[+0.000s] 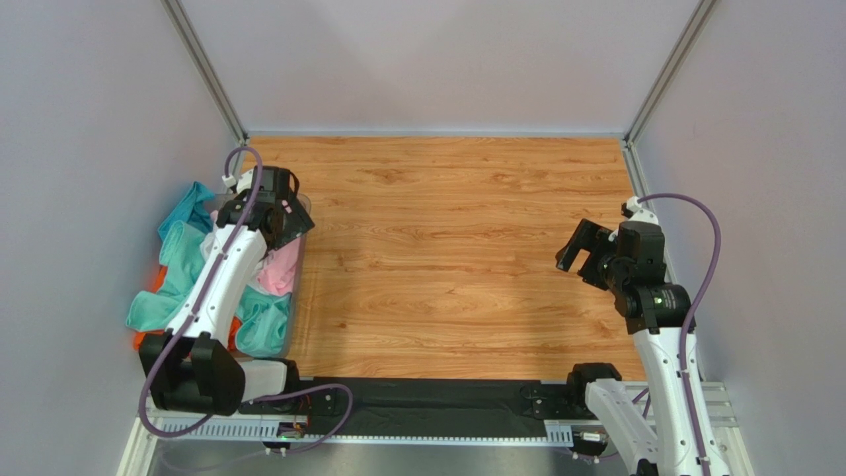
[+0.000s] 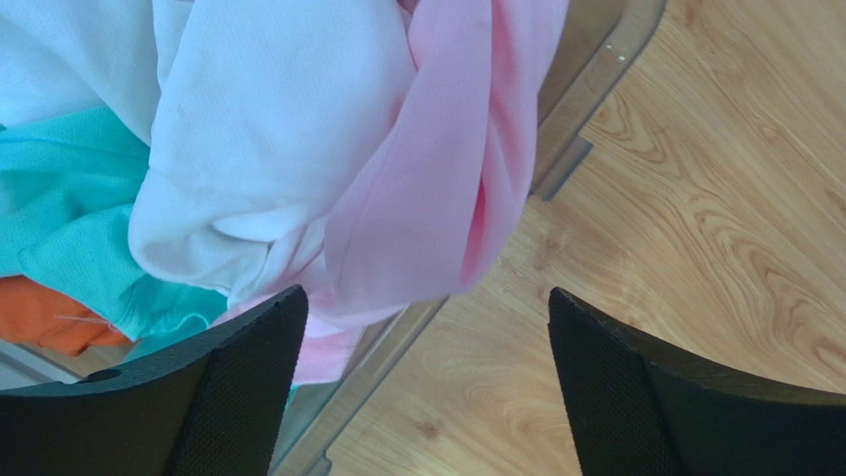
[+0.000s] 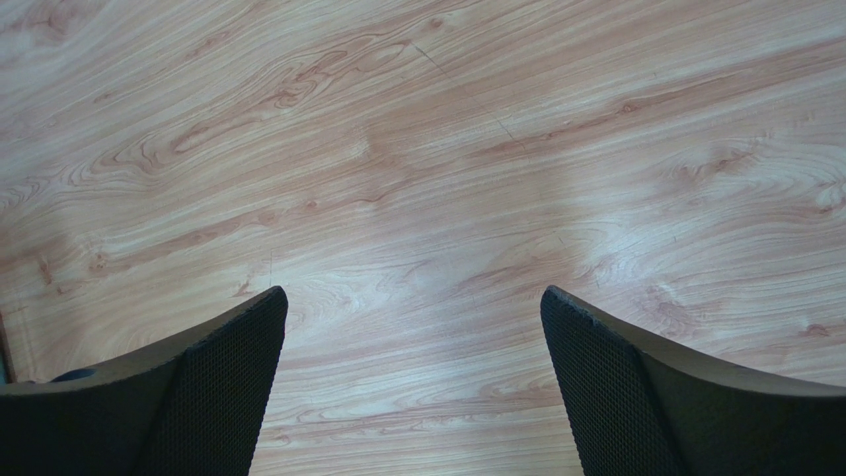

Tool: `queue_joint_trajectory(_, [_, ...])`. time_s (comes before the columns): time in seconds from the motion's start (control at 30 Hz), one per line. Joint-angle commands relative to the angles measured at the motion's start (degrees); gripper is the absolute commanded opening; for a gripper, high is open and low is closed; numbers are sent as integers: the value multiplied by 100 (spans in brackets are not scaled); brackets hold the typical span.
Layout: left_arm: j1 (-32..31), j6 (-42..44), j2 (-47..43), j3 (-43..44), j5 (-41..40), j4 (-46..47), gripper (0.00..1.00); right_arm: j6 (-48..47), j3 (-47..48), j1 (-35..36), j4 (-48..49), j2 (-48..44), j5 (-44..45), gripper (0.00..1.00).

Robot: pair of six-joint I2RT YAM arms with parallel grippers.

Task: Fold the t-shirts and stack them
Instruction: Grab the tshirt from the pile

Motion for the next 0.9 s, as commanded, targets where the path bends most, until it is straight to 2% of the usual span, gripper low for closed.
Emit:
queue_joint_trajectory(0.0, [283, 46, 326, 295, 91, 147, 95, -169, 38, -16, 13, -23, -163, 100])
queue_joint_trajectory(0.07, [319, 89, 536, 339, 117, 191, 91, -161, 20, -7, 22, -31, -172, 100])
queue_joint_trajectory(0.17, [328, 195, 774, 400, 152, 297, 75, -169, -24, -16, 31, -49, -181, 100])
queue_joint_trajectory(0.2, [337, 204, 836, 427, 170, 279, 60, -169, -24, 2, 22, -58, -190, 100])
queue_joint_trajectory(0.27, [363, 204, 933, 471, 257, 270, 42, -187, -7, -7, -4, -58, -190, 100])
queue_joint_trajectory(0.3, [380, 178, 933, 480, 328, 227, 21, -196, -7, -16, -13, -75, -199, 100])
queue_joint_trajectory(0.4, [381, 142, 749, 471, 468, 192, 1, -205, -15, -16, -30, -128, -199, 100])
queue_joint_trajectory(0.67, [381, 239, -743, 787, 742, 77, 1, -222, -42, -7, -13, -198, -190, 100])
queue_joint_trajectory(0.77, [381, 362, -1131, 1164, 767, 156, 2, -222, -85, -7, 13, -242, -199, 100])
queue_joint_trajectory(0.87, [372, 608, -1290, 1761, 1336, 217, 2, -213, -86, -16, 40, -269, -190, 100])
